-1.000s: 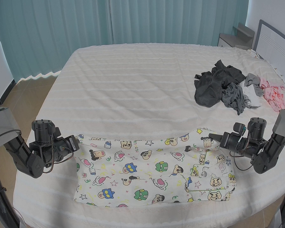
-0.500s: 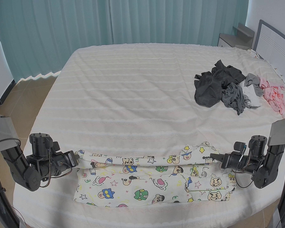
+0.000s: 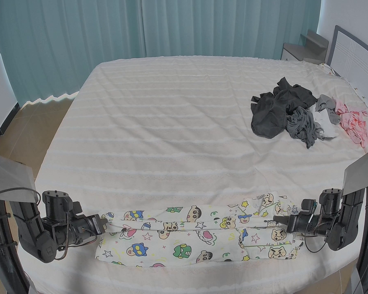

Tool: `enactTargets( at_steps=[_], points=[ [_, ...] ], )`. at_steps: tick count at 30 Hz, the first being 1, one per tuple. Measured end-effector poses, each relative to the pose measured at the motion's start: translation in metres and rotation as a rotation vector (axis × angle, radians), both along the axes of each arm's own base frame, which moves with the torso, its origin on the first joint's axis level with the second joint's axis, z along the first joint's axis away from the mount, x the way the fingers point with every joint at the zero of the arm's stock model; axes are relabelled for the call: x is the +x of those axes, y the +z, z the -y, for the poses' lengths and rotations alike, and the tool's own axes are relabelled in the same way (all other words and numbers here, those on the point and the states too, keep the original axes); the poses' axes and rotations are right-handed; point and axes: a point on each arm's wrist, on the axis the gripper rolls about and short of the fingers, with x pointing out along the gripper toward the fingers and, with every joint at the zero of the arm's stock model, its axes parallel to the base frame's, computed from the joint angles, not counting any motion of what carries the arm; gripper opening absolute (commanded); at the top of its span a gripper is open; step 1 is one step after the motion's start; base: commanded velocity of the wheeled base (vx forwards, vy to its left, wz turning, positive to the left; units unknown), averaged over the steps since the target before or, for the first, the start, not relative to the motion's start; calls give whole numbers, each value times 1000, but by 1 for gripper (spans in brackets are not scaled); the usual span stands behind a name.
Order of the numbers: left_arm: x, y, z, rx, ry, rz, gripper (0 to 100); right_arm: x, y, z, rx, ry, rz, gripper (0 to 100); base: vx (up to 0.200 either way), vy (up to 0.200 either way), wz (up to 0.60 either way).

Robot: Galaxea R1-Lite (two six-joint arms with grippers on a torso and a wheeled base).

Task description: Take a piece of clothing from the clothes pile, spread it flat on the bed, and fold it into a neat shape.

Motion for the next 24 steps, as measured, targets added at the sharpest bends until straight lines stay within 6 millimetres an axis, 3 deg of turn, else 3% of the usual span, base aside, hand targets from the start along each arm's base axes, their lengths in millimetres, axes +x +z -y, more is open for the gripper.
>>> enactTargets(
  at_steps=[8,9,10,18,24],
  points=[
    [-7,-19,4,0,-17,-16,0,-12,-15,8,-33,8,-57,0,0,0,0],
    [-8,-21,4,-1,-17,-16,0,-13,-16,8,-32,11,-63,100,0,0,0],
    [-9,-22,4,-2,-17,-19,100,-15,-18,9,-30,16,-72,100,0,0,0],
    [-13,-27,3,-24,4,-32,100,-22,-20,11,-25,22,-99,100,0,0,0],
    [-14,-21,-5,-112,91,-41,100,-27,-10,17,-19,-5,-88,100,0,0,0]
  ],
)
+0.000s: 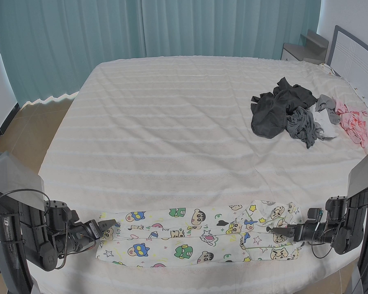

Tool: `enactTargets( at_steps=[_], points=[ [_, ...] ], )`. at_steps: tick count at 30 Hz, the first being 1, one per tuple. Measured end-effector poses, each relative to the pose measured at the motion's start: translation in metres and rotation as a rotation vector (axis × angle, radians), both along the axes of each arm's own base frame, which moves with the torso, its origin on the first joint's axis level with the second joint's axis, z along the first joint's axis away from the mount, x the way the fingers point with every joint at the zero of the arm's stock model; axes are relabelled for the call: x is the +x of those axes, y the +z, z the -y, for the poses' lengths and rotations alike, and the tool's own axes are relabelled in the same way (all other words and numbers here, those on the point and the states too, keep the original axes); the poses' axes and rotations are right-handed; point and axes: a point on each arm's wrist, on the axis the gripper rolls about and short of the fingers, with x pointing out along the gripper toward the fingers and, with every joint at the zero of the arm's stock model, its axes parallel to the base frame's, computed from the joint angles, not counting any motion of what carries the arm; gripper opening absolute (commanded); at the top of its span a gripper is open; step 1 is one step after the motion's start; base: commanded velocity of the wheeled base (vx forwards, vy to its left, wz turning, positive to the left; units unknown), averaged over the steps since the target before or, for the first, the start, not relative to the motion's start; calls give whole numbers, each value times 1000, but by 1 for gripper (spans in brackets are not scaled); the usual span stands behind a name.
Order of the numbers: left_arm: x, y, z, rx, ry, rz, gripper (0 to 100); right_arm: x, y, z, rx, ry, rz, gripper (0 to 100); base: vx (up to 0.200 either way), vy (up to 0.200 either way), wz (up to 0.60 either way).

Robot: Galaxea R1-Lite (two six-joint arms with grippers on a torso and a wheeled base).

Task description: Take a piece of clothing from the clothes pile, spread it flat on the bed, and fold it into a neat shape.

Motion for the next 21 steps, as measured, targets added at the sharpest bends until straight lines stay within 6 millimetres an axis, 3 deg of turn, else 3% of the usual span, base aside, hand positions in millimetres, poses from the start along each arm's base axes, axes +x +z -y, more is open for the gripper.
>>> enactTargets(
  at_steps=[14,18,21],
  points=[
    [-4,49,-39,-328,244,109,100,-4,44,22,65,-93,123,100,0,0,0],
    [-17,66,-47,-481,262,119,100,3,69,12,171,-103,165,100,0,0,0],
    [-25,79,-52,-600,304,126,100,8,84,-6,215,-43,203,100,0,0,0]
  ],
)
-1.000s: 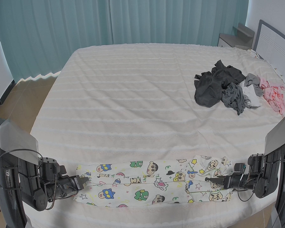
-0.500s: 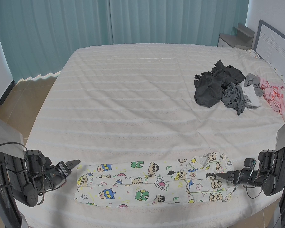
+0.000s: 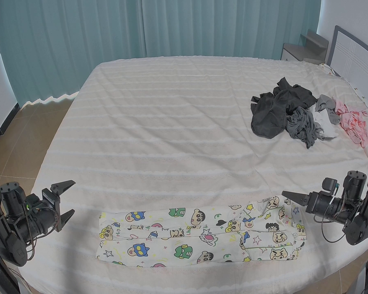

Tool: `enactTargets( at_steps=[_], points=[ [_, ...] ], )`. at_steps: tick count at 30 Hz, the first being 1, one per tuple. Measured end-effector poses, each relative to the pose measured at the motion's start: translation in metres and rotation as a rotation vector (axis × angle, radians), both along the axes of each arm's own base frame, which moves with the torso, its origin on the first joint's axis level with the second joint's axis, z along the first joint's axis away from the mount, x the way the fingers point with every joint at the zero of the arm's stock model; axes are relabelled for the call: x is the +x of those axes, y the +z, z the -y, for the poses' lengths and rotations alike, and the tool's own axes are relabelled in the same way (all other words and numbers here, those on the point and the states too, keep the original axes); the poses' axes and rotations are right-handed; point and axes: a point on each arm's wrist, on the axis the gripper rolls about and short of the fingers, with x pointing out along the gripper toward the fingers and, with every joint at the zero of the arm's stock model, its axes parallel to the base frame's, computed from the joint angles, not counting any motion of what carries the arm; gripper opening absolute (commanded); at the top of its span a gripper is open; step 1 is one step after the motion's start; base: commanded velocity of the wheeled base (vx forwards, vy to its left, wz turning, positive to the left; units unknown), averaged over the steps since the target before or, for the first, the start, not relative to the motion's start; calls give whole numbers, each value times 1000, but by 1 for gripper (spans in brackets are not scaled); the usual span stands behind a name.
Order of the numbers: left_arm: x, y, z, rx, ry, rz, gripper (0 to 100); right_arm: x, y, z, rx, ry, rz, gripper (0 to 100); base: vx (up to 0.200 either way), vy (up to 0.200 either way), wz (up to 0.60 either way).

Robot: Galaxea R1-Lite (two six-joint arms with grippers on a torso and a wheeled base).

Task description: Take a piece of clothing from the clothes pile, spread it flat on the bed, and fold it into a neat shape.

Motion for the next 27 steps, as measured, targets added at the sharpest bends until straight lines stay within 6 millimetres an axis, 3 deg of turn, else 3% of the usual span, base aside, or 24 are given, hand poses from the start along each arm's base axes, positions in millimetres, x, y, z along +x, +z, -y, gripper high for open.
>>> enactTargets(
  at_steps=[5,10,19,27],
  points=[
    [-10,14,-7,-86,32,36,100,16,14,-30,49,100,61,100,0,0,0],
    [-13,18,-10,-97,44,49,100,31,3,-41,79,124,29,100,0,0,0],
    [-11,9,-16,-106,72,6,100,42,-46,-38,80,98,-149,100,0,0,0],
    [-10,3,-22,-109,100,-17,100,43,-65,-29,77,62,-256,100,0,0,0]
  ],
)
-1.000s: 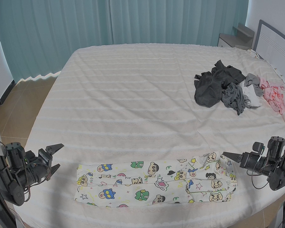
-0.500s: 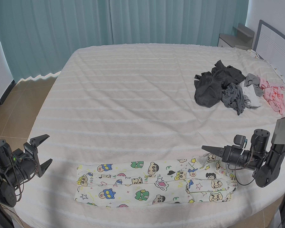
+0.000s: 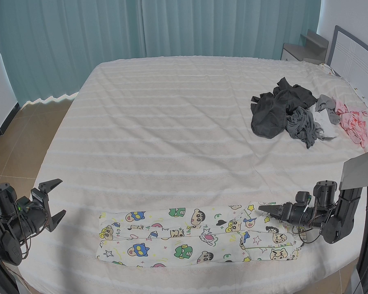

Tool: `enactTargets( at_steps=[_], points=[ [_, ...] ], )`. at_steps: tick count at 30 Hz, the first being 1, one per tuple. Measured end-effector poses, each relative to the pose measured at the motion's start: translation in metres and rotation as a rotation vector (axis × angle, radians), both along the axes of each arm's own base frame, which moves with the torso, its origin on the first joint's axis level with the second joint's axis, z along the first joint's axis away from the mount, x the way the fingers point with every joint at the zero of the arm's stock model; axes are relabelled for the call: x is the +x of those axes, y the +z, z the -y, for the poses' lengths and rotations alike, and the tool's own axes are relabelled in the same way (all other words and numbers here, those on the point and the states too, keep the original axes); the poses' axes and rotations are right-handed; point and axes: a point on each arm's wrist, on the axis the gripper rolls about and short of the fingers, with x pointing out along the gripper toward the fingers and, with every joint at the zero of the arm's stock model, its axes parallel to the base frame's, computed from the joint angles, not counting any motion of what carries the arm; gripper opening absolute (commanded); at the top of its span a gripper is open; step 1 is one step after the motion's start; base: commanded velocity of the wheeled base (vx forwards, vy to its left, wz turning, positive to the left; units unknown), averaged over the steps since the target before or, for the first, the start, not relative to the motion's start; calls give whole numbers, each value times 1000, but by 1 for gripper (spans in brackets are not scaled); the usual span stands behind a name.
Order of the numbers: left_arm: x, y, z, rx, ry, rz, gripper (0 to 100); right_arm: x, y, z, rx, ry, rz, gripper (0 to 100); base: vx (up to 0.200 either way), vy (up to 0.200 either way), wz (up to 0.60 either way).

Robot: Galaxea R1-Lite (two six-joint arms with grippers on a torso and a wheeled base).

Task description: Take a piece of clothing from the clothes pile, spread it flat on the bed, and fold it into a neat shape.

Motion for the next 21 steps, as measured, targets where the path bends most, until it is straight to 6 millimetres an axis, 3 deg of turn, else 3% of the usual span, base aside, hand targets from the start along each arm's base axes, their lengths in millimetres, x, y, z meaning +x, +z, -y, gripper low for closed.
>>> enactTargets(
  at_steps=[8,16,21],
  points=[
    [0,-2,-1,-1,8,-8,100,2,8,11,0,-36,19,100,0,0,0],
    [0,-2,-1,-1,10,-11,100,-4,45,9,7,-27,126,100,0,0,0],
    [1,-3,-1,-2,8,-12,100,7,61,-5,11,15,134,100,0,0,0]
  ],
)
